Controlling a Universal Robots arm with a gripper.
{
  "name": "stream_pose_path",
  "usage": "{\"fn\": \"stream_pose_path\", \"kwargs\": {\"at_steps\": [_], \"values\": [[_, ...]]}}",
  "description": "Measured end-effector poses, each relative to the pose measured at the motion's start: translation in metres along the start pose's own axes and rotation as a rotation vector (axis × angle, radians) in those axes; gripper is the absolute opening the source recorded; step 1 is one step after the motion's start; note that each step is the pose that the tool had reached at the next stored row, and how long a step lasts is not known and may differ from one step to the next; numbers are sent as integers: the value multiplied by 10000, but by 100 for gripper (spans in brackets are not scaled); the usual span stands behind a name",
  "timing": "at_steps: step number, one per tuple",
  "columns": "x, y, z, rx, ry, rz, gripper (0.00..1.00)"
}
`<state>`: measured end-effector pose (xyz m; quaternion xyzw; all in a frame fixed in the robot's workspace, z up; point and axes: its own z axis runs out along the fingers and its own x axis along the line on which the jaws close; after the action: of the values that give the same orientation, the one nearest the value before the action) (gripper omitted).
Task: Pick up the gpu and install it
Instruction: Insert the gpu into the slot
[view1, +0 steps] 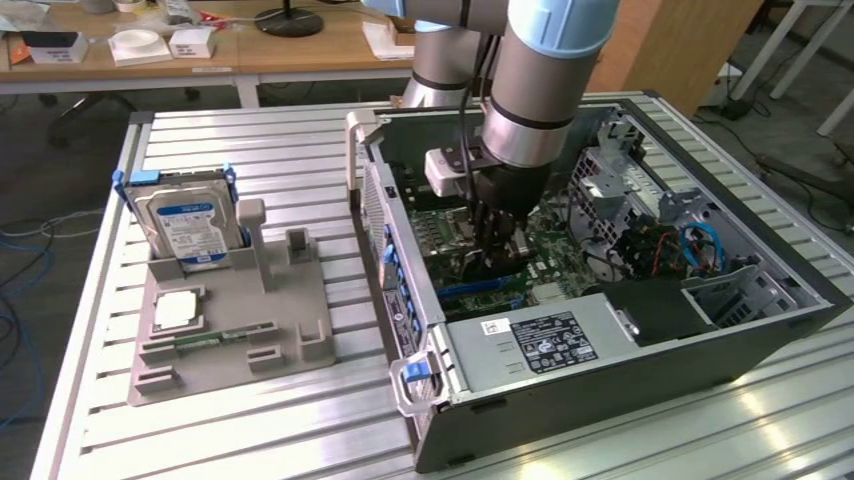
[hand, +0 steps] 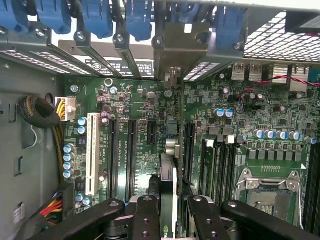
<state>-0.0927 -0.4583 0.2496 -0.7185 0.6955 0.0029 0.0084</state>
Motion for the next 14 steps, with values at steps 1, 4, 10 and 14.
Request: {"fn": "stream_pose_path", "kwargs": {"at_steps": [1, 4, 10, 14], "values": [[0, 0, 1, 1, 0, 0, 26], [0, 1, 4, 1, -2, 1, 26], [0, 12, 34, 1, -3, 1, 26], [0, 12, 40, 1, -7, 1, 26]]}}
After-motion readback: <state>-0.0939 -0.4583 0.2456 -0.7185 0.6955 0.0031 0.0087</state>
